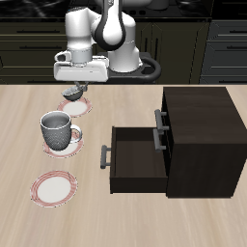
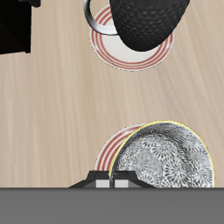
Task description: Place the bowl on the nearest plate relative to the robot
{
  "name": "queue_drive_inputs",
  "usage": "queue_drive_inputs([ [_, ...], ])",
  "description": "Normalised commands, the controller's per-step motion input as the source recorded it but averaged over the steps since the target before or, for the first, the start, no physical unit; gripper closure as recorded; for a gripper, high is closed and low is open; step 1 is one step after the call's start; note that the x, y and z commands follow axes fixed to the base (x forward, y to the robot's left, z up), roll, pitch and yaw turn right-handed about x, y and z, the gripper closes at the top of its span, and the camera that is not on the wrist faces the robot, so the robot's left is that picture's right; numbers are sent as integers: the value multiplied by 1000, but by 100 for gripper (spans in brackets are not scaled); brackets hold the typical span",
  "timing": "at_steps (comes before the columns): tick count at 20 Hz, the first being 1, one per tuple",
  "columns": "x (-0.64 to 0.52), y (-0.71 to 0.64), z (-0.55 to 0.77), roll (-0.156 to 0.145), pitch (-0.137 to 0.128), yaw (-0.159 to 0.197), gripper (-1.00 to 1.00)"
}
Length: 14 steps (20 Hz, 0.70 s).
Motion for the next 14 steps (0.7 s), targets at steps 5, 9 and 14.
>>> queue_drive_inputs([
  [5, 75, -86, -210, -12, 37, -4, 100],
  [9, 97, -35, -211, -3, 42, -6, 100],
  [14, 69, 24, -95, -14, 16, 11, 100],
])
